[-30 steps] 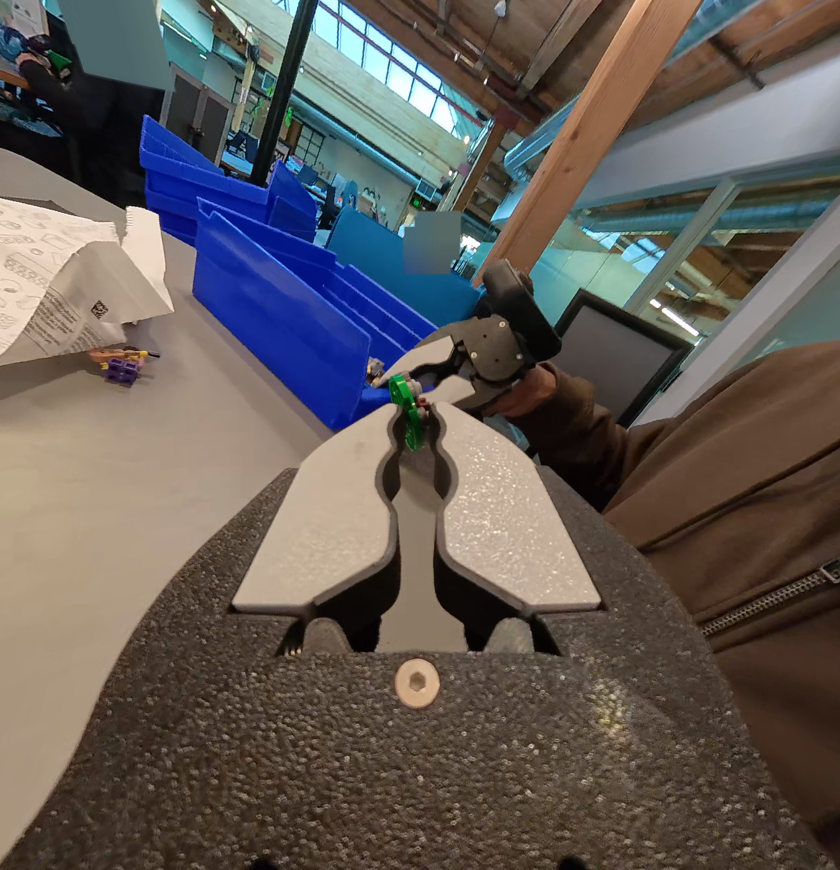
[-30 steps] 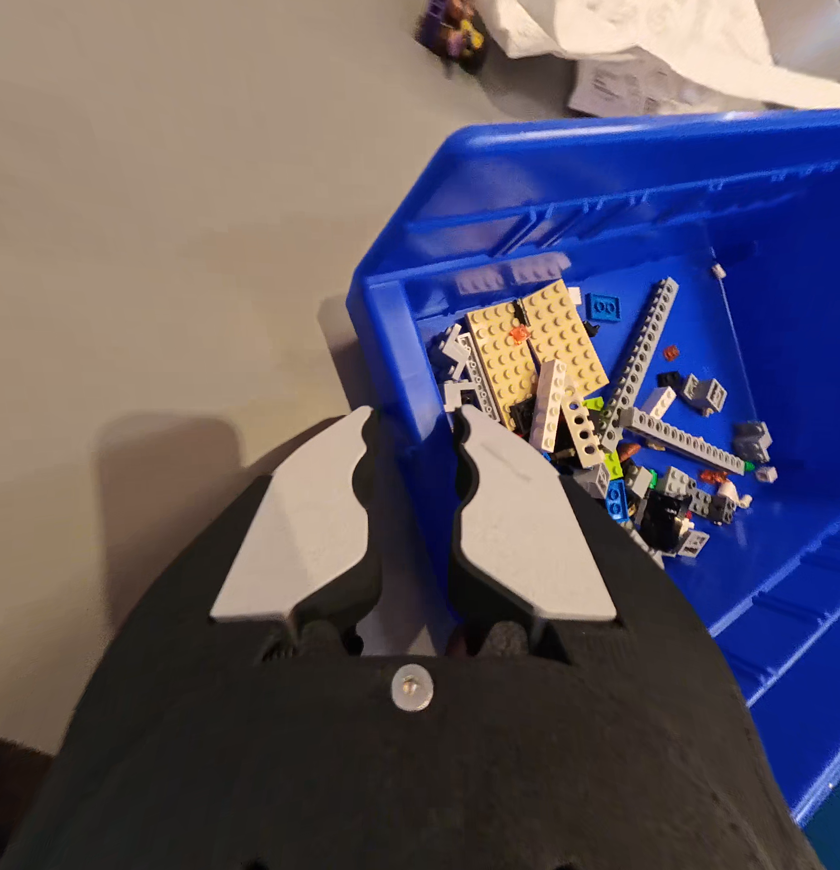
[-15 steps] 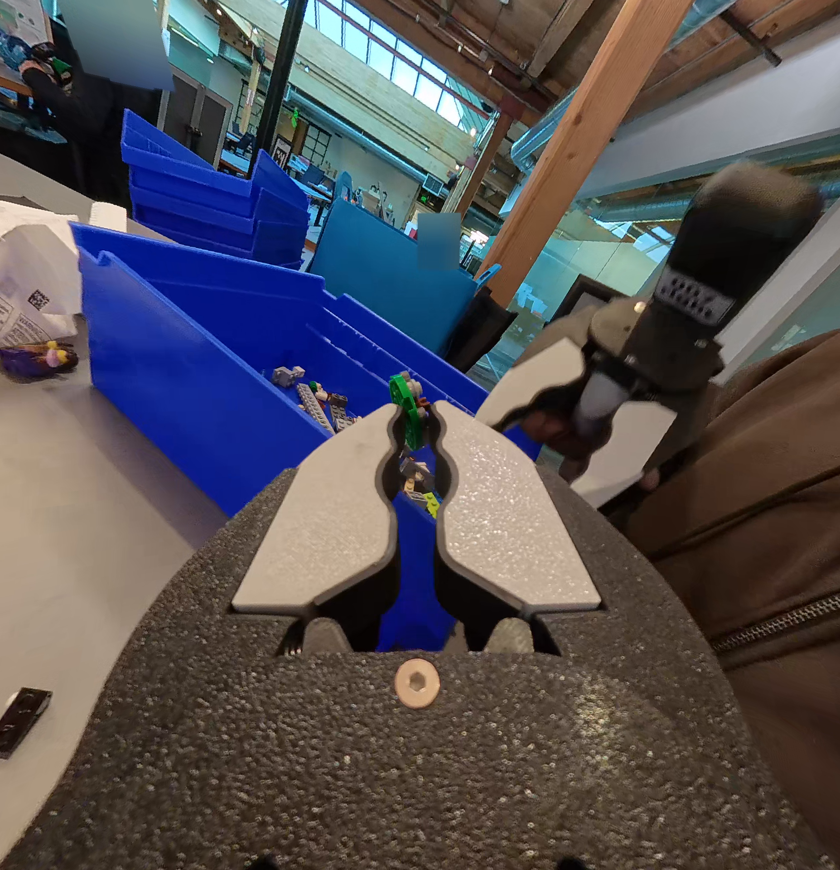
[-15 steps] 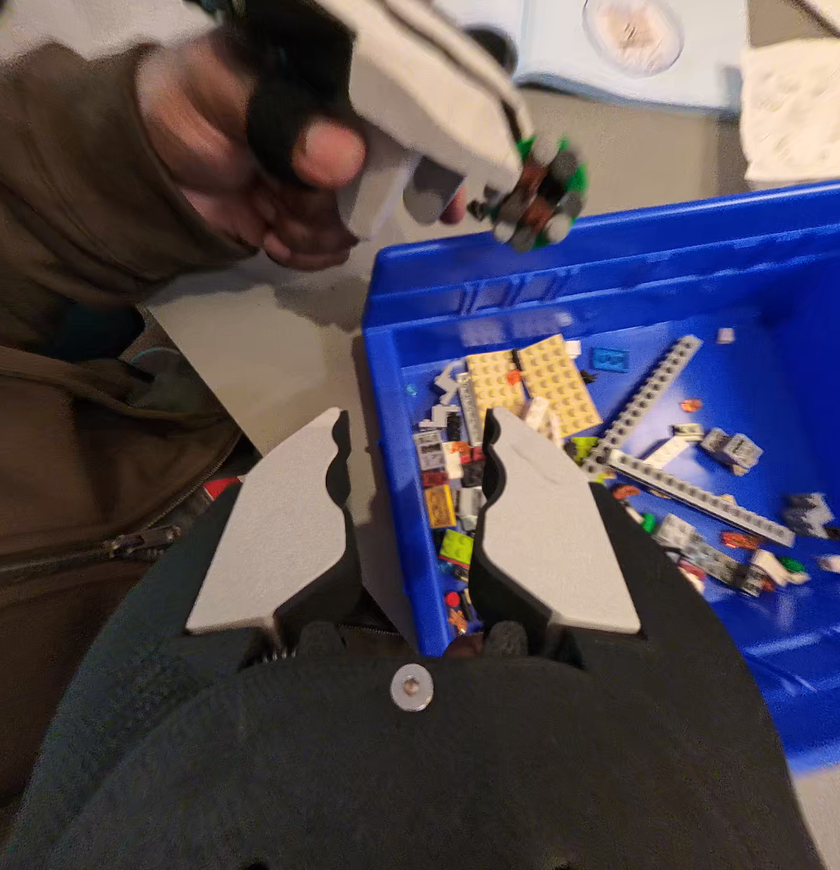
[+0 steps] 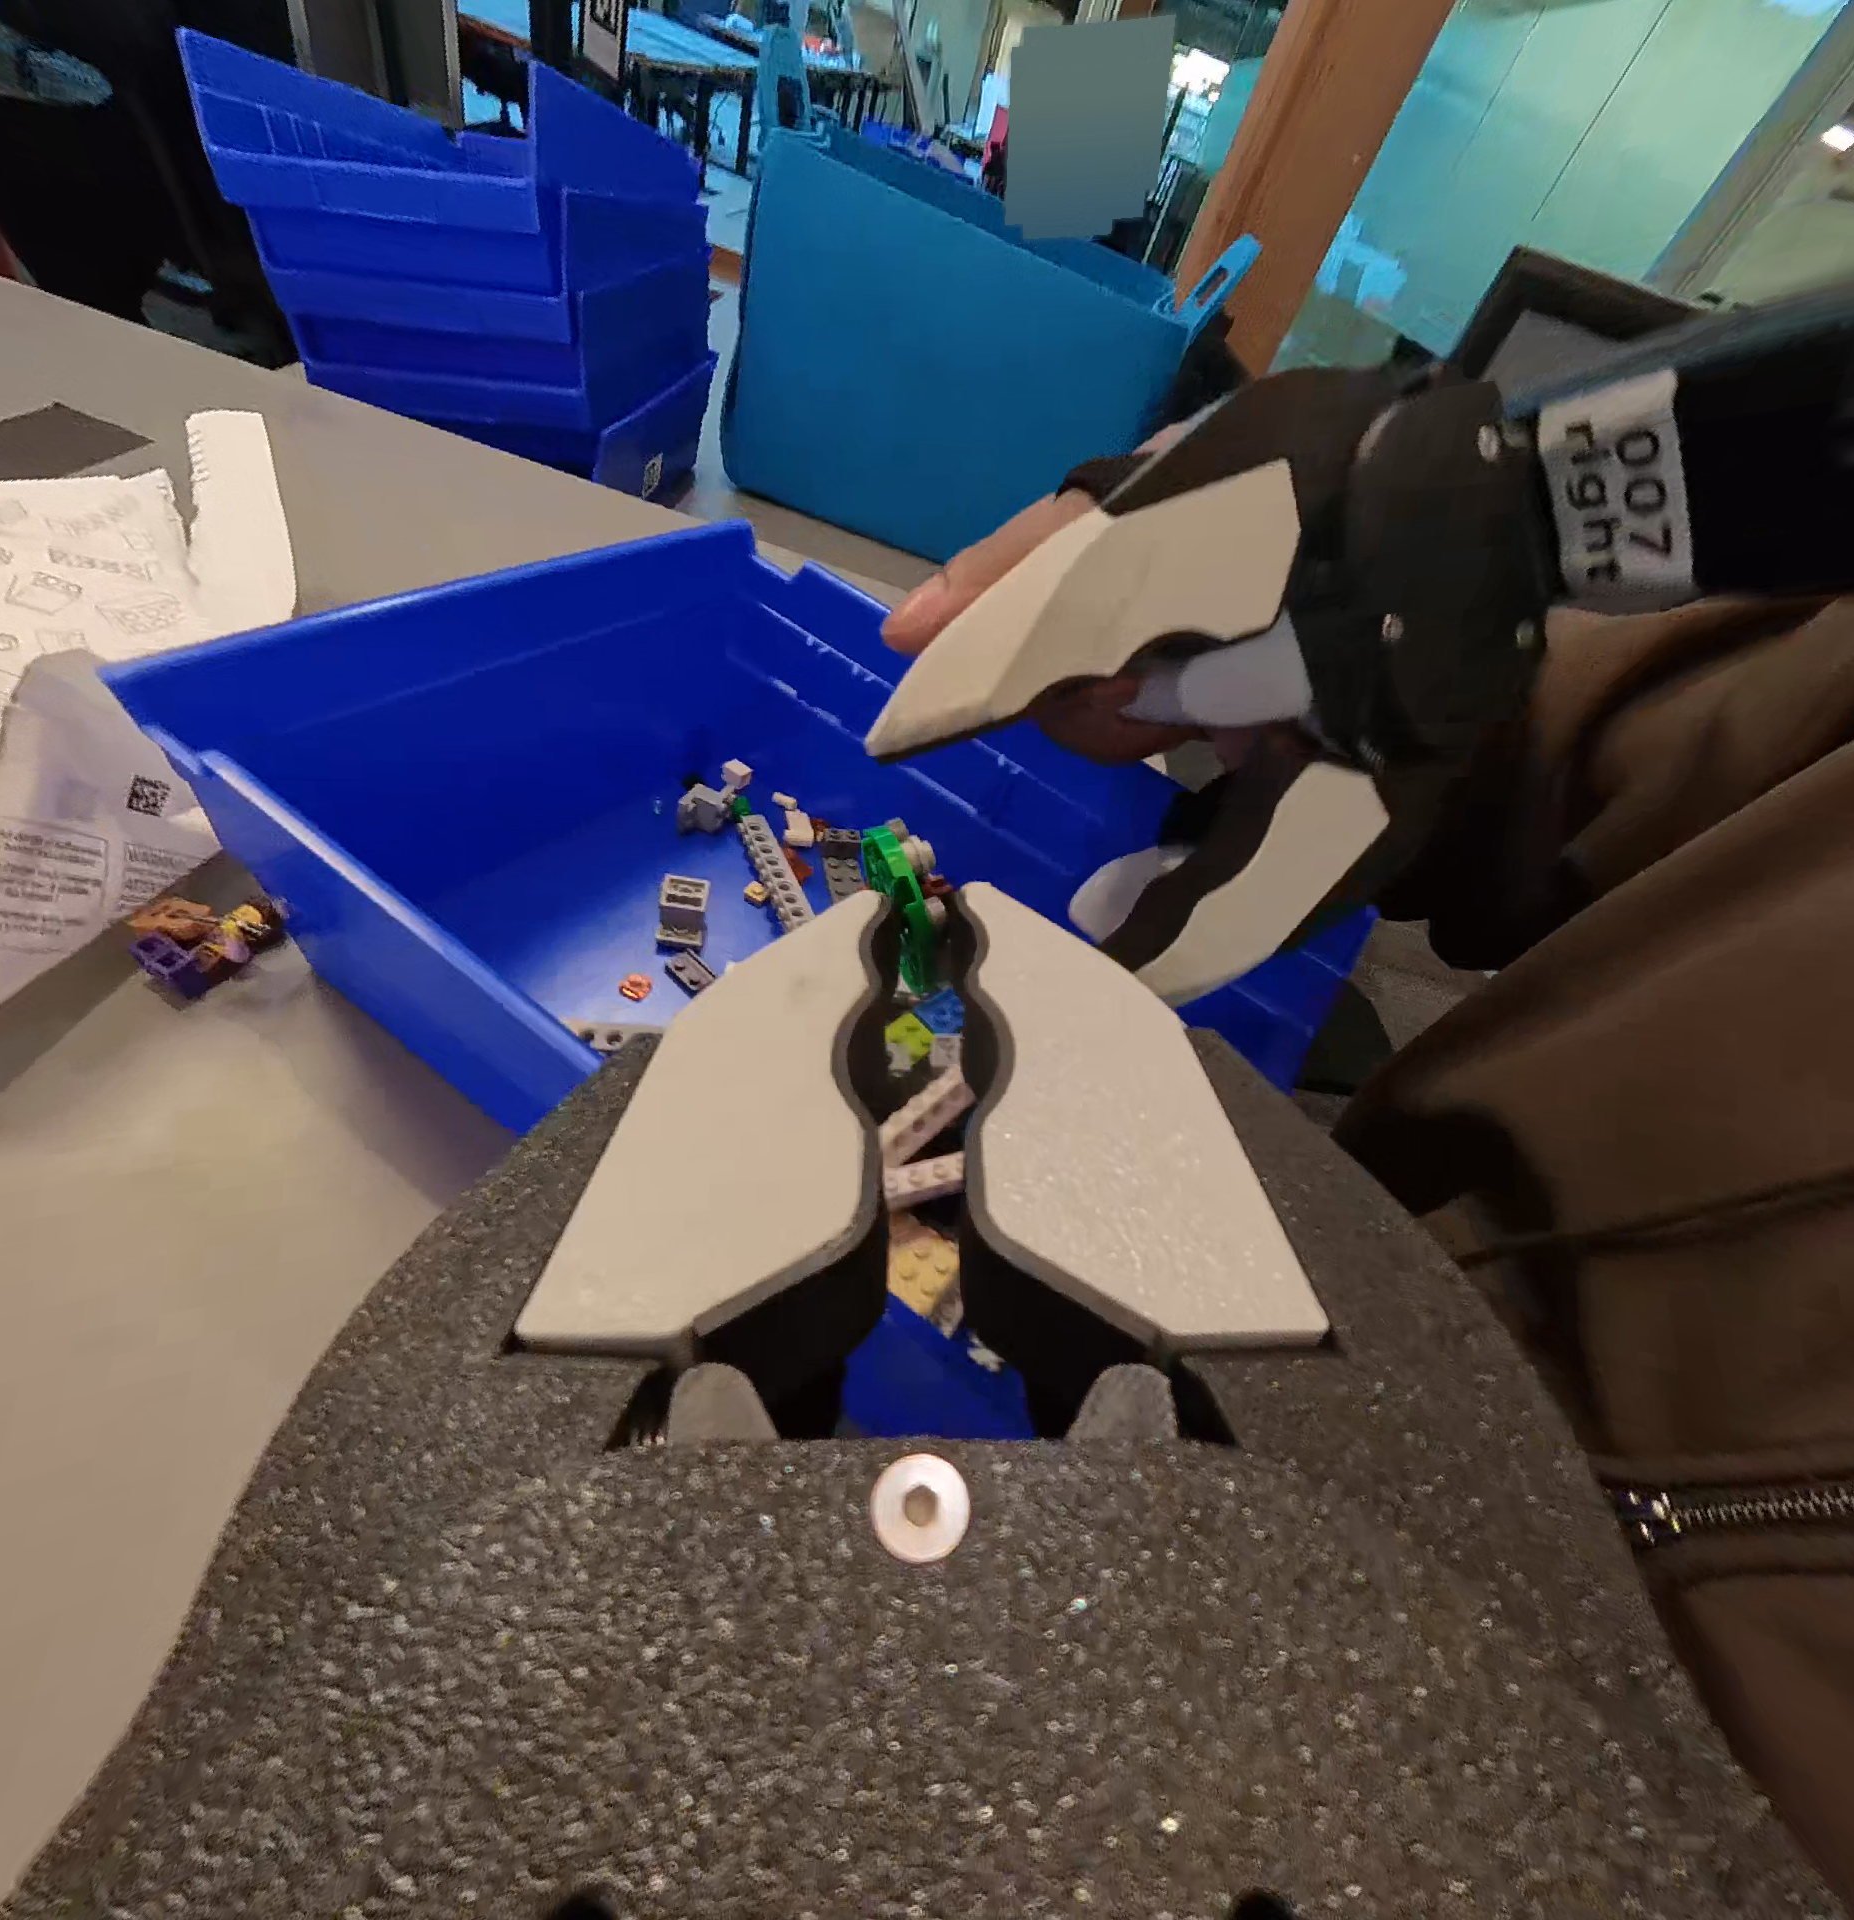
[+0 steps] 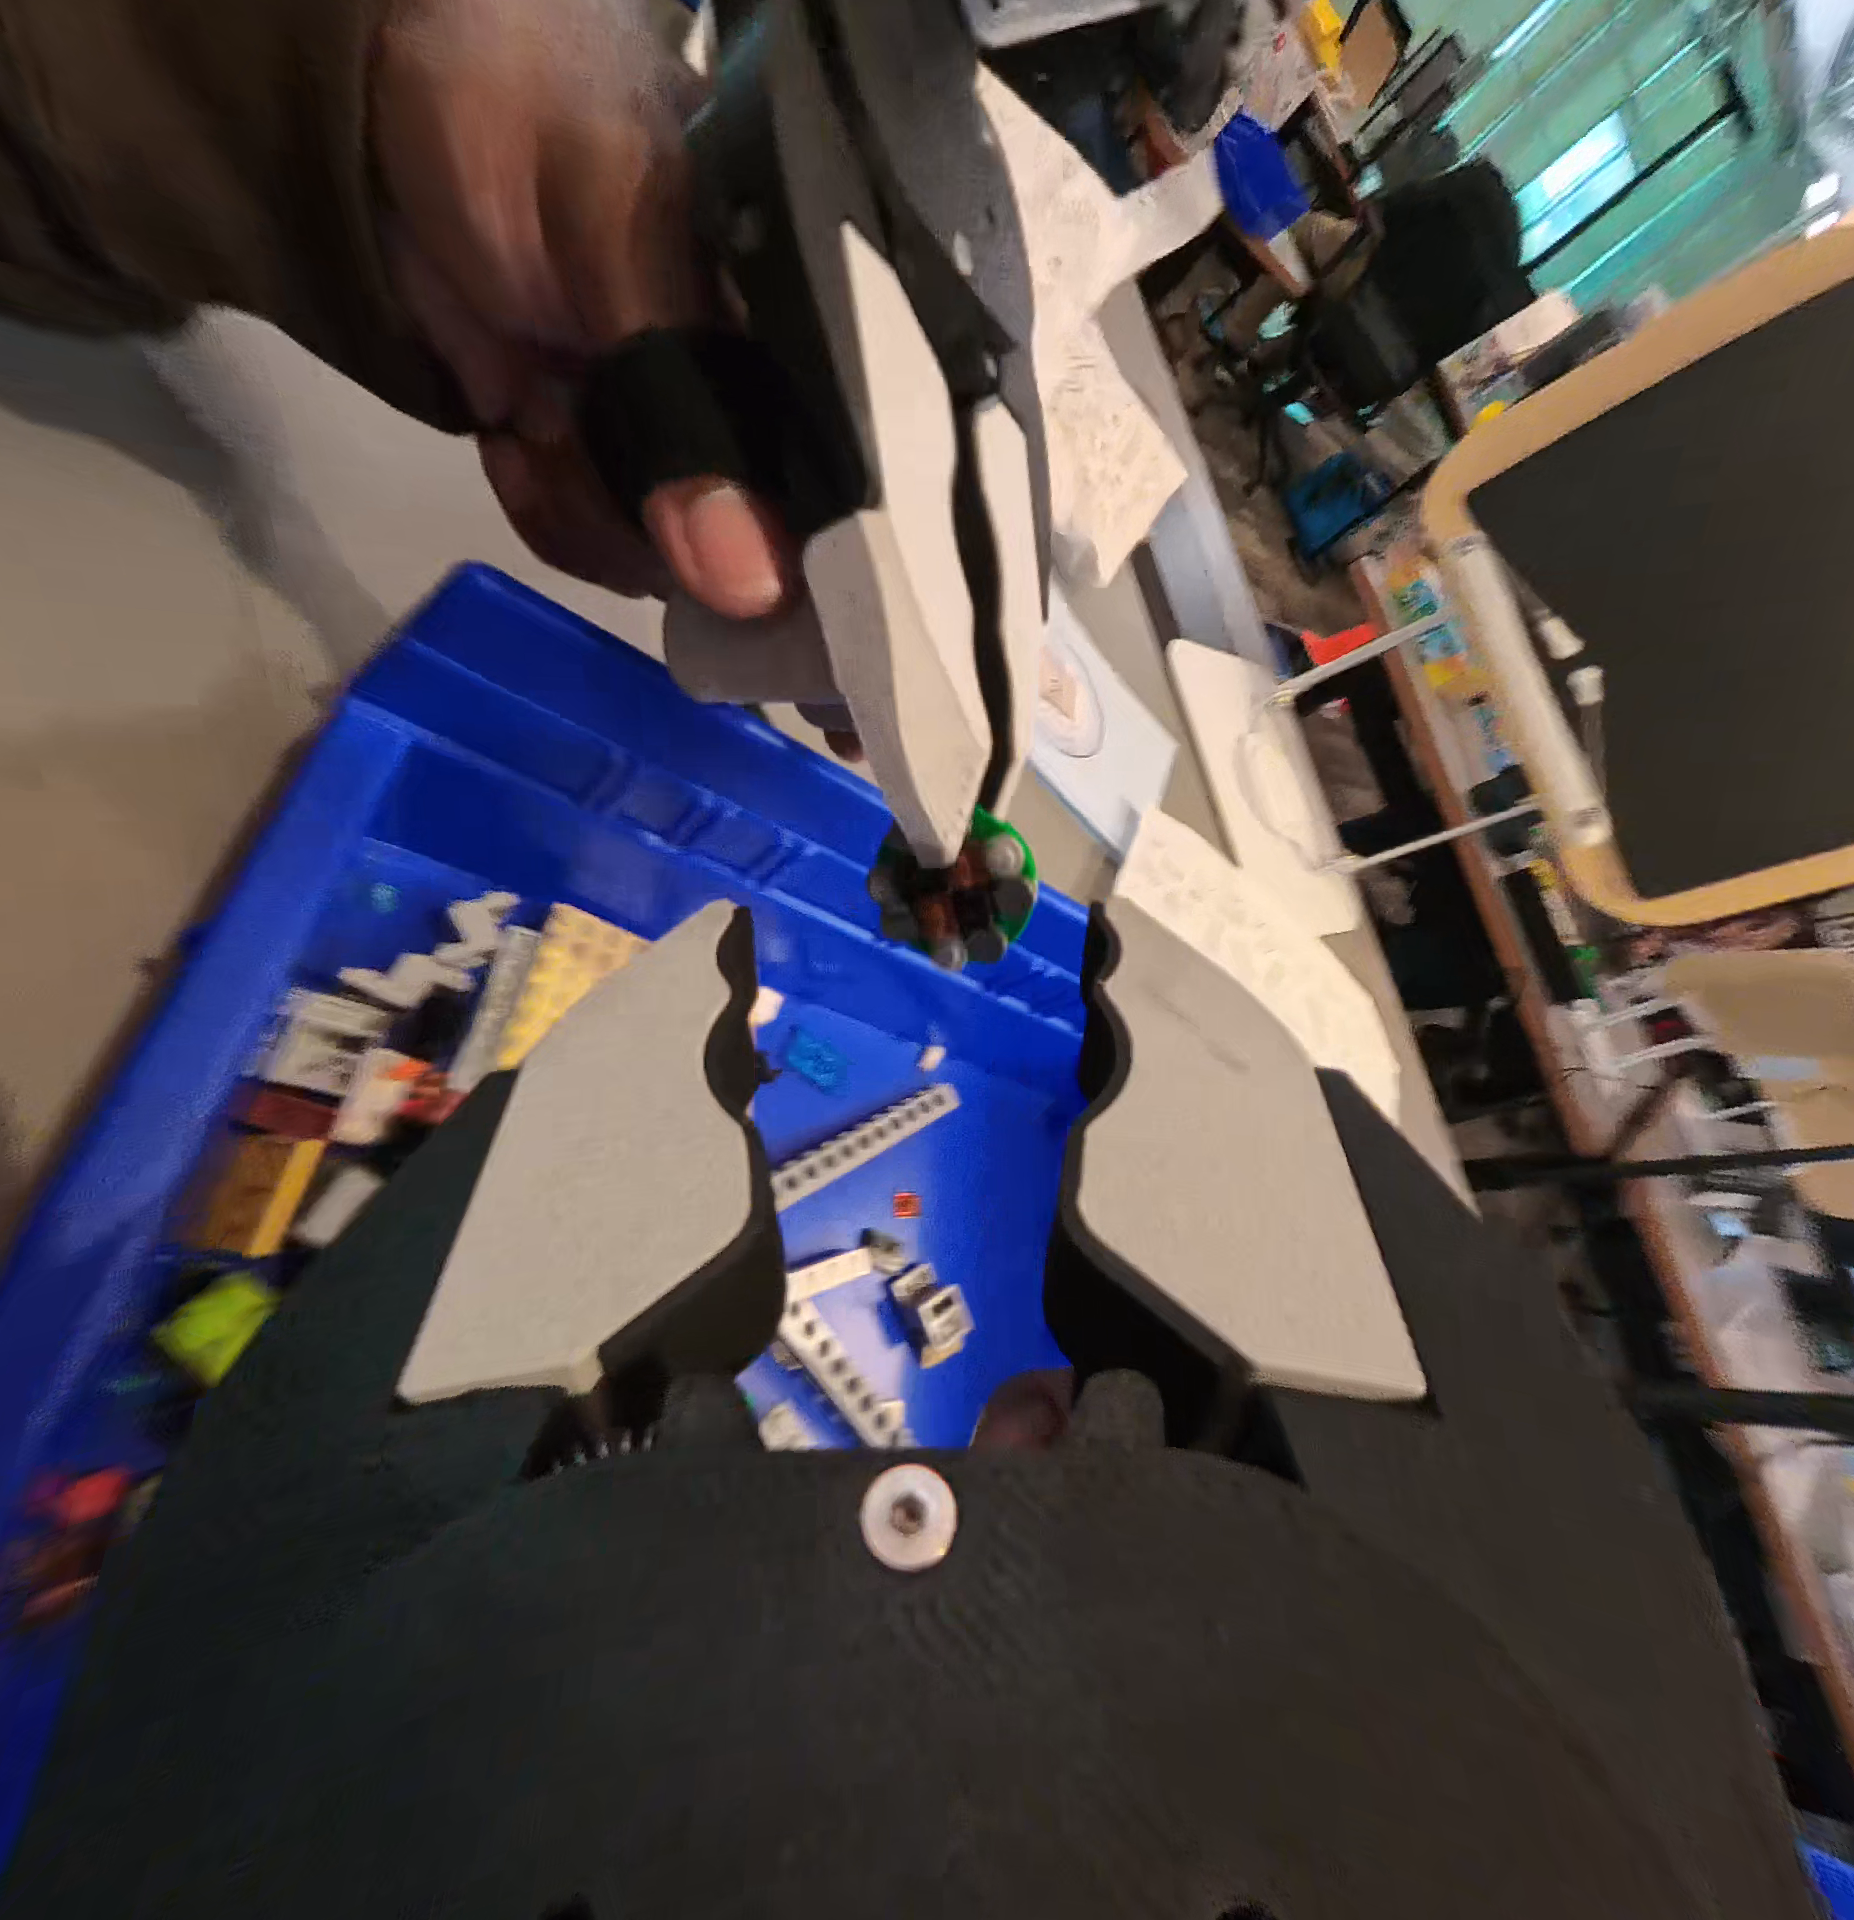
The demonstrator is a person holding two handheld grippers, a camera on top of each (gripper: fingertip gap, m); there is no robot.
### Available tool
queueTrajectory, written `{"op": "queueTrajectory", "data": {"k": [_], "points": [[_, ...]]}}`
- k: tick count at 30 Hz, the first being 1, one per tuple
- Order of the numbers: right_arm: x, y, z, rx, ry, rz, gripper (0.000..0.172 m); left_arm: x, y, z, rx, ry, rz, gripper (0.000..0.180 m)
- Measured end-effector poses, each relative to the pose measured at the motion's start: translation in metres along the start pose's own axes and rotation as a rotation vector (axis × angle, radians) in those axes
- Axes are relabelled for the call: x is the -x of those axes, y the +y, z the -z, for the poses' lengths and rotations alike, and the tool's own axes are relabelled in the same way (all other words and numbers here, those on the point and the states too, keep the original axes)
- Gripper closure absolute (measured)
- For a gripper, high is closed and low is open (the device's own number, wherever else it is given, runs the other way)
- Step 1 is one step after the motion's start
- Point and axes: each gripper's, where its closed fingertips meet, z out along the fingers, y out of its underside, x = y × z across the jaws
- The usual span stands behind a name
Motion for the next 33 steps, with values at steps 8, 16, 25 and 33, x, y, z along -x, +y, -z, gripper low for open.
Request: {"op": "queueTrajectory", "data": {"k": [8, 16, 25, 33], "points": [[-0.047, 0.029, -0.018, -0.020, 0.213, 0.059, 0.126, 0.022, -0.023, -0.032, 0.036, 0.074, 0.101, 0.172], [-0.067, 0.062, -0.035, 0.090, 0.245, 0.065, 0.134, 0.053, -0.023, -0.051, 0.029, 0.062, 0.186, 0.172], [-0.068, 0.061, -0.034, 0.098, 0.286, 0.098, 0.134, 0.053, -0.025, -0.049, -0.025, 0.060, 0.237, 0.172], [-0.071, 0.066, -0.031, 0.180, 0.375, 0.288, 0.134, 0.054, -0.023, -0.050, -0.004, 0.034, 0.228, 0.175]]}}
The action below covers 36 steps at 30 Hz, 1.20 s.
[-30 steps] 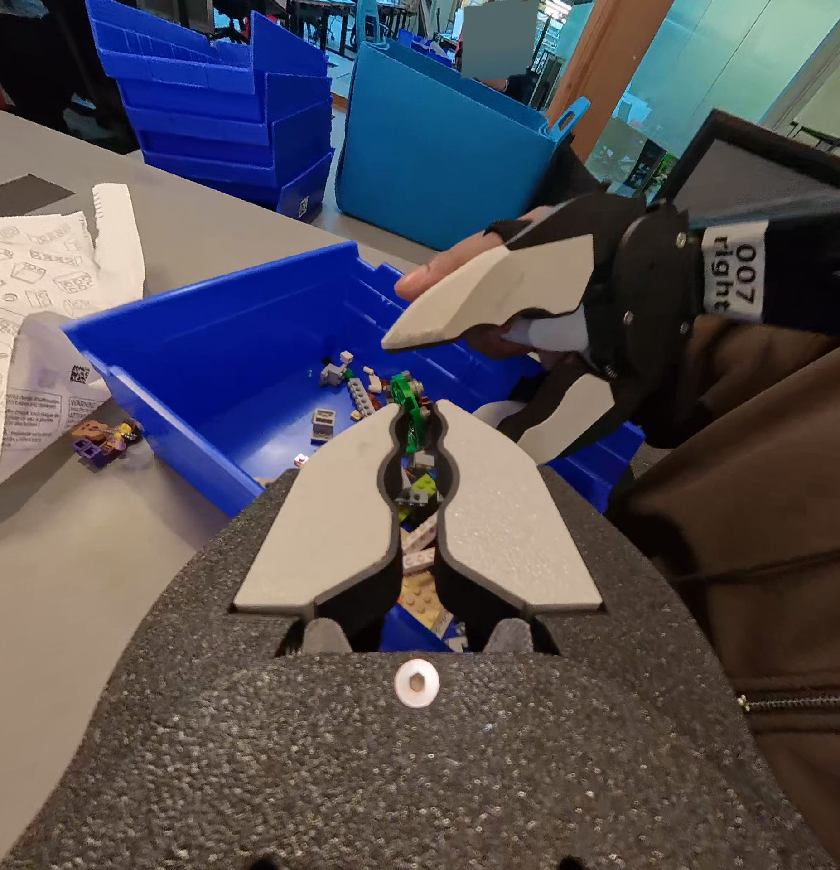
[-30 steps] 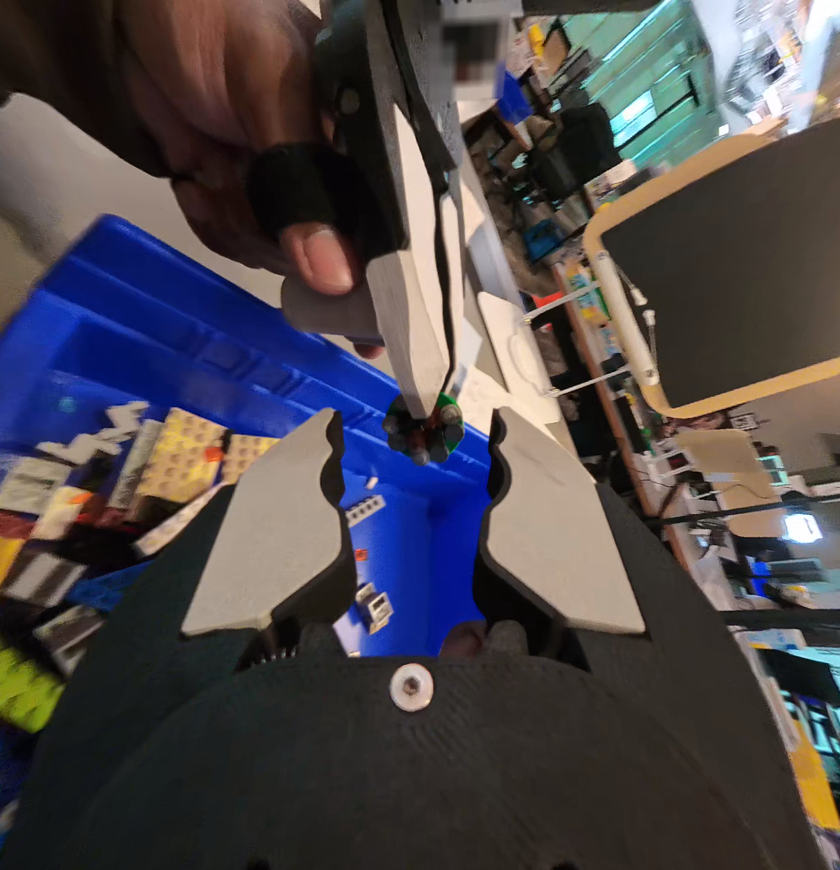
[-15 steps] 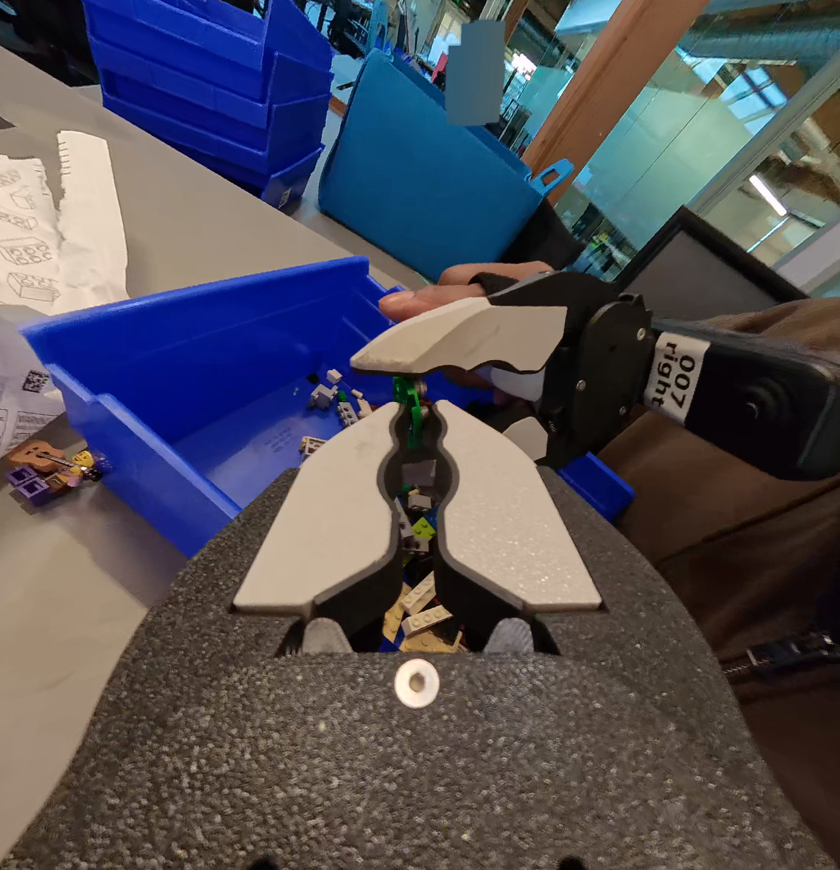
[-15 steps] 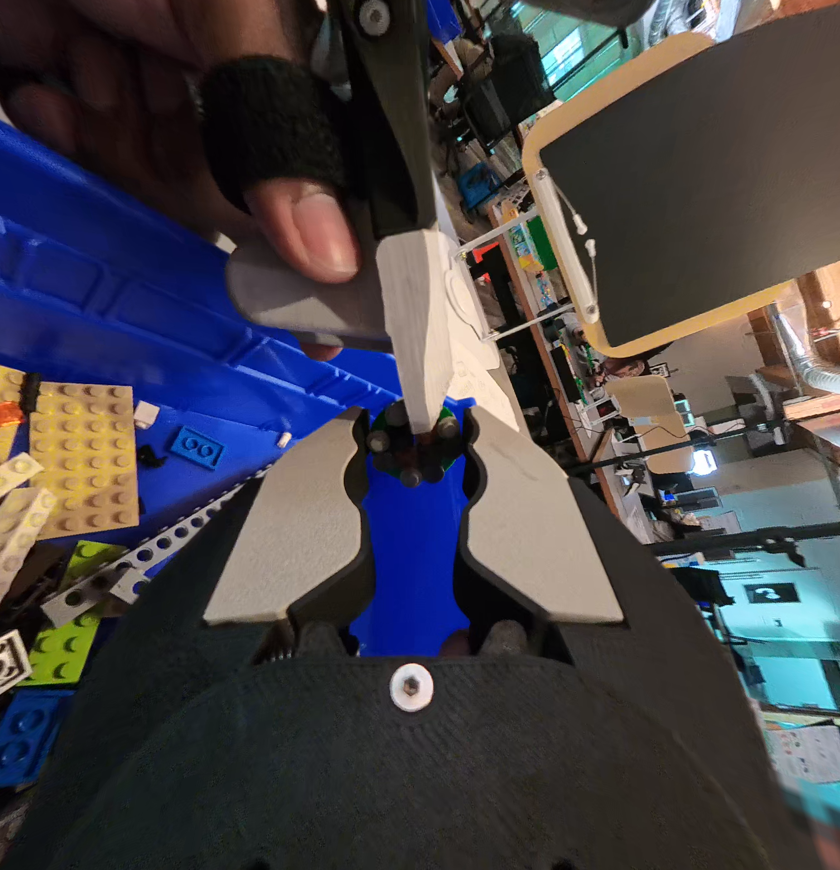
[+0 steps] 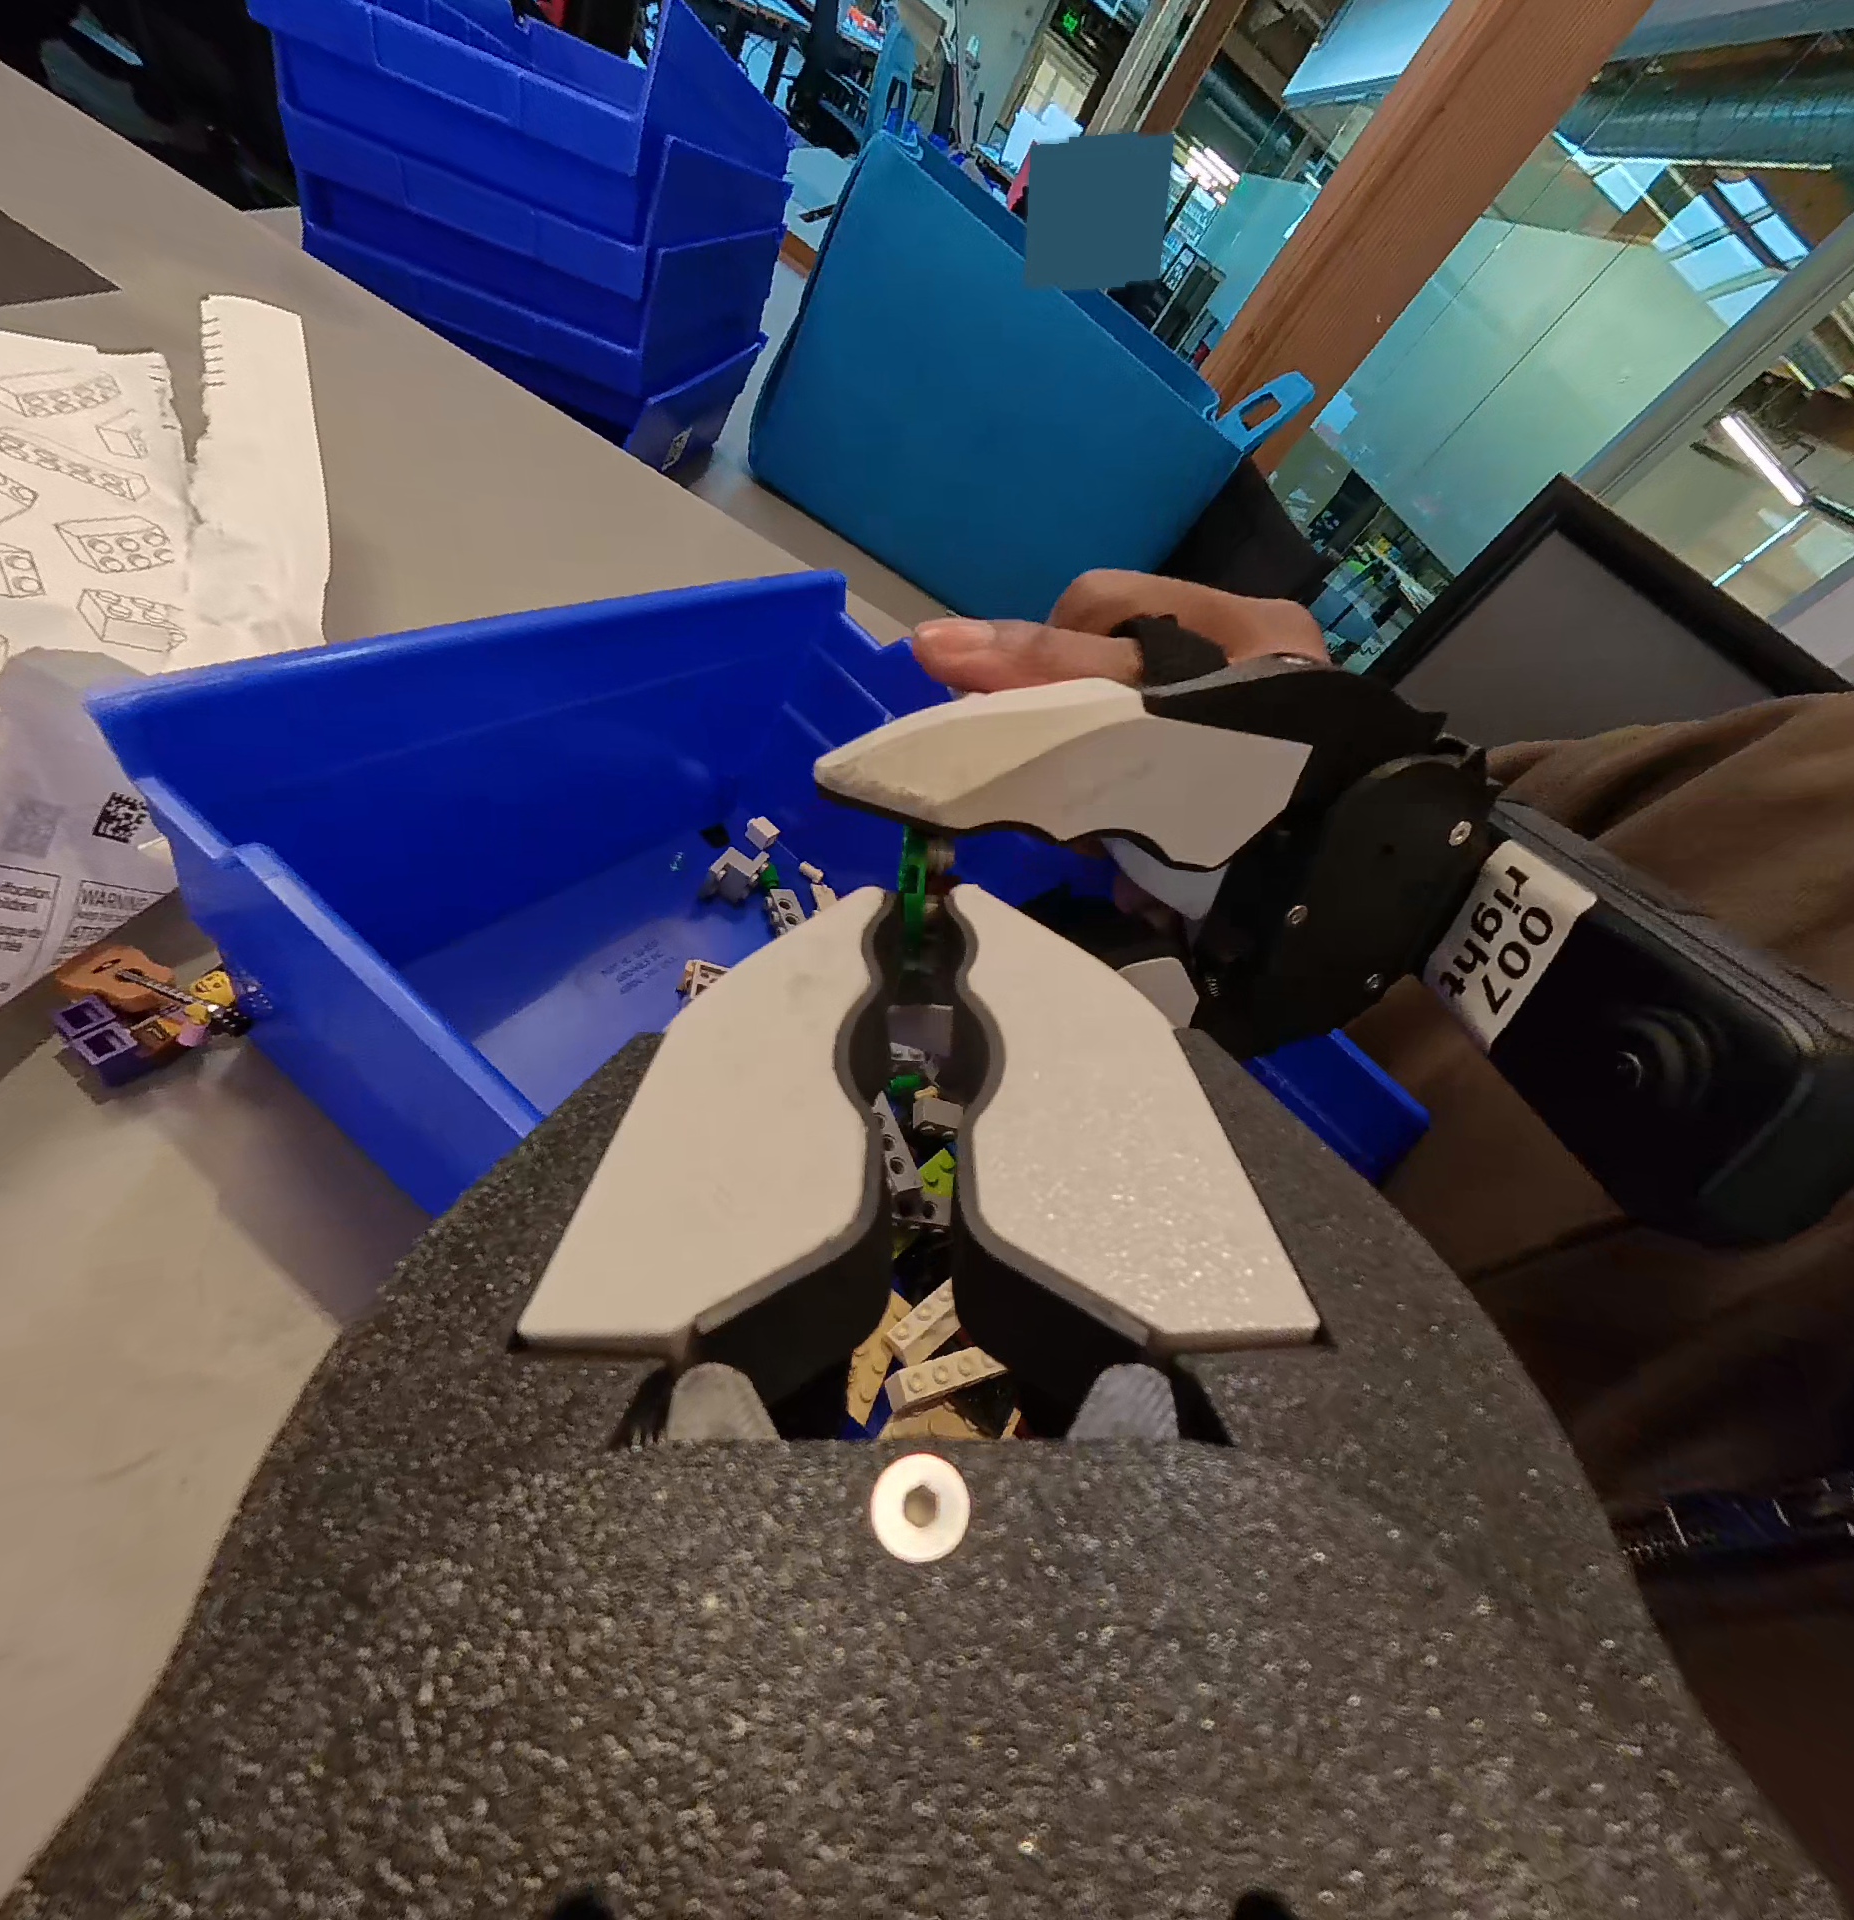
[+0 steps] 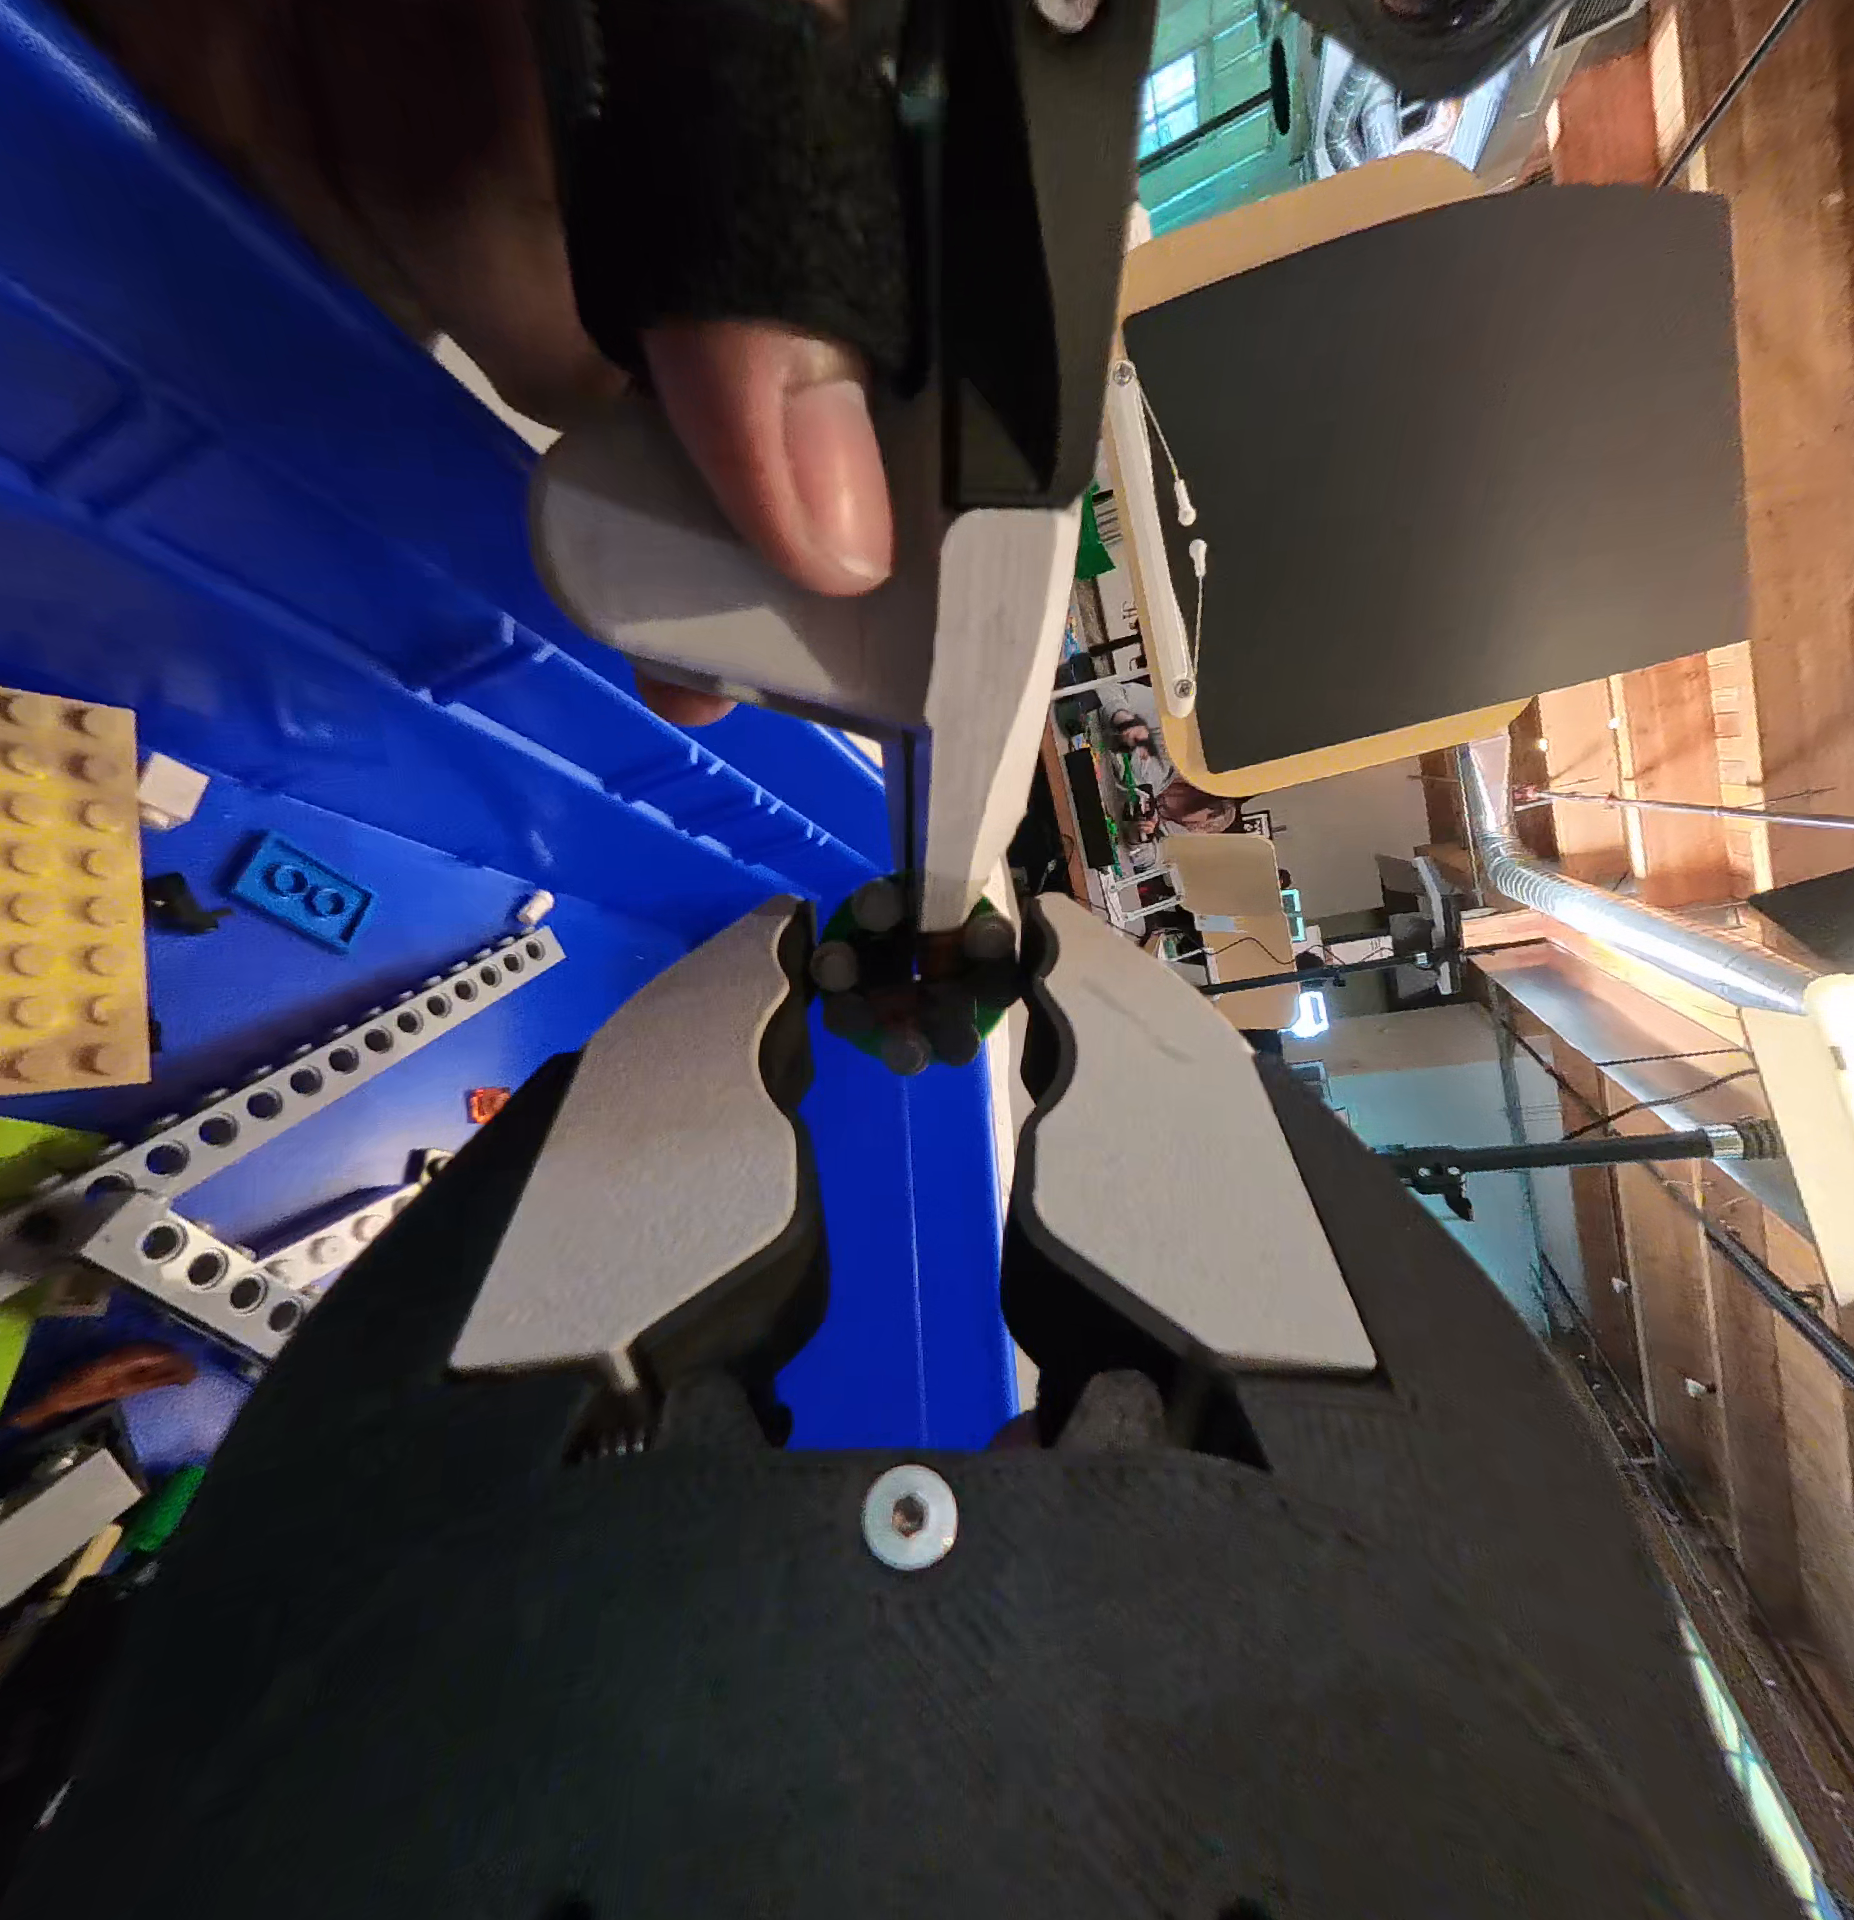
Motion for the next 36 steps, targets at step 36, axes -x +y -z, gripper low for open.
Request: {"op": "queueTrajectory", "data": {"k": [36], "points": [[-0.002, -0.012, 0.001, -0.067, 0.003, -0.050, 0.135, -0.001, 0.009, -0.003, 0.139, -0.062, -0.187, 0.172]]}}
